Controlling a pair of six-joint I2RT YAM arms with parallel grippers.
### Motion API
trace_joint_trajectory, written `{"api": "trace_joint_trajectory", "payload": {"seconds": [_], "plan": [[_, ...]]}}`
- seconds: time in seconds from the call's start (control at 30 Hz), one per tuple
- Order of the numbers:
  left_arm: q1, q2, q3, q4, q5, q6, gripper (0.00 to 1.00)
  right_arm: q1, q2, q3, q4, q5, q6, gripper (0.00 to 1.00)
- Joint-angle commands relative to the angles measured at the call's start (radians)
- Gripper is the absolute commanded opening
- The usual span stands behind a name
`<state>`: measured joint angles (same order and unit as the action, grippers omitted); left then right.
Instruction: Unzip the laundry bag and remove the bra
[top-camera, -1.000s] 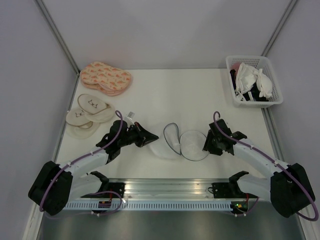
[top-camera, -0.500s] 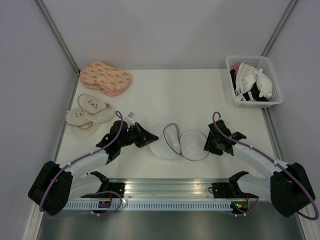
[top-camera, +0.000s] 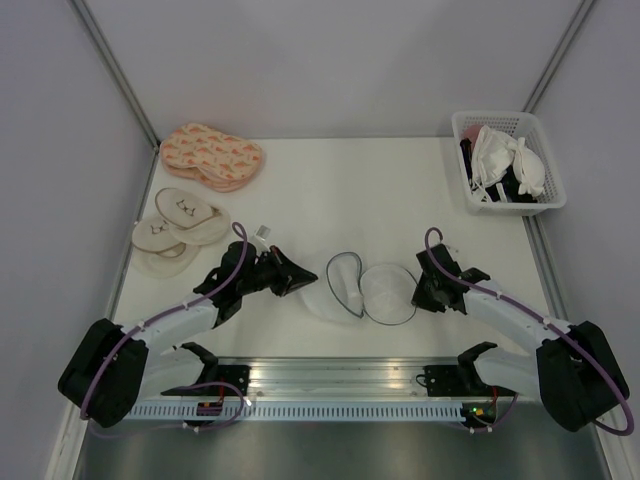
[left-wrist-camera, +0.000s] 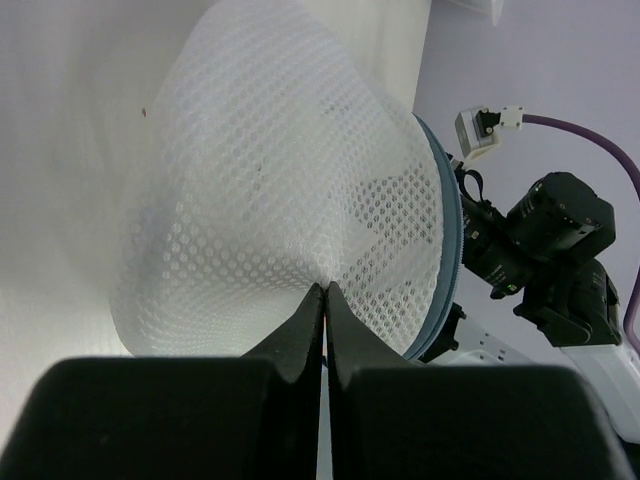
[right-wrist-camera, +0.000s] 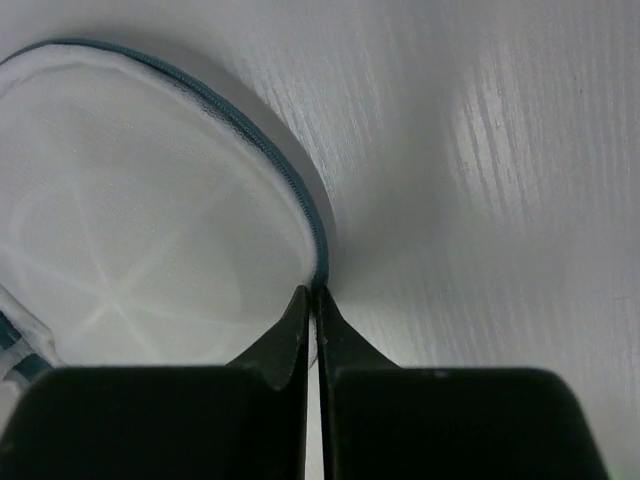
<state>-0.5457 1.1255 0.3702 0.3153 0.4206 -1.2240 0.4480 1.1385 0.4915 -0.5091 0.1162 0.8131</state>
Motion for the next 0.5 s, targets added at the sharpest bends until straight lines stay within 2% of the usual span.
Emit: {"api": "trace_joint_trajectory", "payload": {"seconds": [0.0, 0.2, 0.33, 0.47], "plan": [[-0.002, 0.020, -0.002, 0.050, 0.017, 0.004, 0.02, 0.006, 0.007, -0.007, 0.007, 0.042, 0.008, 0.00], [-0.002, 0.048, -0.013, 0.088, 0.043, 0.008, 0.02, 0.006, -0.098, 0.123, -0.045, 0.051, -0.052, 0.00], [-0.002, 0.059, -0.011, 0.105, 0.040, 0.004, 0.02, 0.018, -0.111, 0.289, -0.063, -0.038, -0.135, 0.00], [-0.003, 0.076, -0.004, 0.116, 0.040, 0.003, 0.02, 0.052, -0.109, 0.381, -0.036, -0.105, -0.176, 0.00]]}}
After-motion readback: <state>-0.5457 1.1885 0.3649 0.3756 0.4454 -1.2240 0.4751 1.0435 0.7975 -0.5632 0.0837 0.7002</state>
